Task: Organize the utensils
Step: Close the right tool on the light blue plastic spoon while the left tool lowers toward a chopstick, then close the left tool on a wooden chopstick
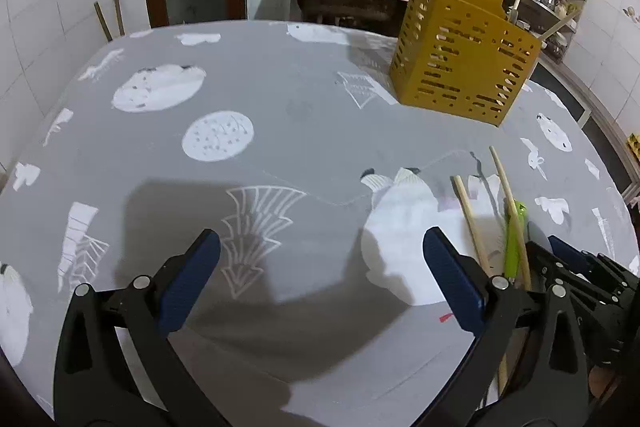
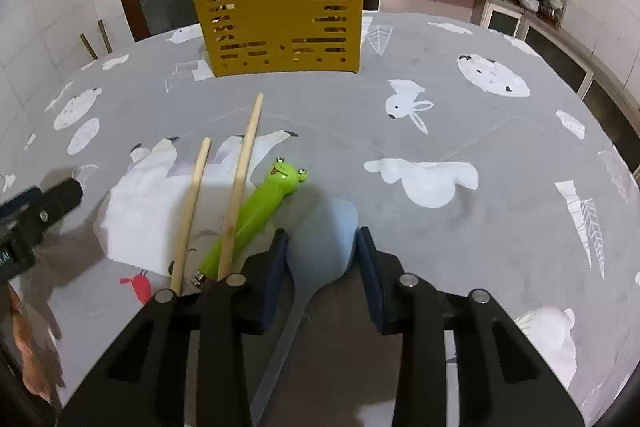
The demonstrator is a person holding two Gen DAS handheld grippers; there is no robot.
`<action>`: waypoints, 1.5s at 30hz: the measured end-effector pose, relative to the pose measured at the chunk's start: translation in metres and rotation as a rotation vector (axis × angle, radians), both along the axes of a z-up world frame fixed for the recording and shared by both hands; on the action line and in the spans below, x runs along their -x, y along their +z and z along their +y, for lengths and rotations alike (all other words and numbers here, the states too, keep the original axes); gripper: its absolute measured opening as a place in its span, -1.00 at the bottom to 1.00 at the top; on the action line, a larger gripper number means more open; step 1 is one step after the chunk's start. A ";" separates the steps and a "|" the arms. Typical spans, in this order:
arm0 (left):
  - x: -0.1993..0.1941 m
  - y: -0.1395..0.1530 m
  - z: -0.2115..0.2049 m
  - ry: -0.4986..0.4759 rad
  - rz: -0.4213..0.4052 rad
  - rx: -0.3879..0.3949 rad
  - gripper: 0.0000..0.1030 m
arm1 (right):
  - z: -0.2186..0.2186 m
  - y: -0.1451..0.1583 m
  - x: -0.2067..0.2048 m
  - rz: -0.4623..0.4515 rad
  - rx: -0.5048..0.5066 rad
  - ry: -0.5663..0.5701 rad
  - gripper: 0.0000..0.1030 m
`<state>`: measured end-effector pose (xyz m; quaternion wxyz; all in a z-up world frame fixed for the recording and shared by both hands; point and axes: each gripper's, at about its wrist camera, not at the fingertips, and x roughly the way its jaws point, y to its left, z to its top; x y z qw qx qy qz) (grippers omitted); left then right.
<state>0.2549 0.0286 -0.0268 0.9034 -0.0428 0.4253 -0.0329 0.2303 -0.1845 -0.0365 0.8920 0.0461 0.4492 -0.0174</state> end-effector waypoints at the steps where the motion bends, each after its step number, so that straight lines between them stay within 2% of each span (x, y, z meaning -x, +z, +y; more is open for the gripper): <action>1: -0.001 -0.001 -0.001 -0.001 0.006 0.004 0.90 | -0.001 0.000 0.000 -0.001 -0.011 0.001 -0.31; 6: -0.003 -0.002 -0.009 -0.001 0.017 0.002 0.90 | -0.017 0.001 0.000 -0.023 -0.054 0.016 -0.31; 19: -0.031 -0.008 -0.062 -0.041 0.074 0.006 0.90 | -0.086 0.012 -0.018 -0.047 -0.022 0.065 -0.31; 24: -0.044 -0.014 -0.081 -0.055 0.097 -0.001 0.88 | -0.096 0.011 -0.024 -0.059 -0.038 0.101 -0.31; 28: -0.056 -0.023 -0.089 -0.055 0.134 0.007 0.65 | -0.099 0.003 -0.027 -0.059 -0.048 0.092 -0.30; 30: -0.058 -0.024 -0.094 -0.066 0.129 -0.022 0.59 | -0.098 -0.002 -0.028 -0.042 -0.060 0.081 -0.29; 34: -0.063 -0.023 -0.101 -0.120 0.139 -0.058 0.31 | -0.090 -0.001 -0.031 -0.030 -0.036 0.091 0.00; 37: -0.067 -0.020 -0.100 -0.134 0.152 -0.048 0.08 | -0.087 0.004 -0.031 -0.033 -0.007 0.077 0.00; 40: -0.070 -0.019 -0.101 -0.139 0.166 -0.050 -0.17 | -0.090 0.008 -0.034 -0.010 -0.021 0.045 0.00; 42: -0.070 -0.018 -0.103 -0.151 0.178 -0.039 -0.27 | -0.090 0.007 -0.035 0.004 -0.013 0.030 0.00; 45: -0.069 -0.018 -0.106 -0.154 0.186 -0.032 -0.28 | -0.092 0.006 -0.035 0.014 -0.006 0.000 0.00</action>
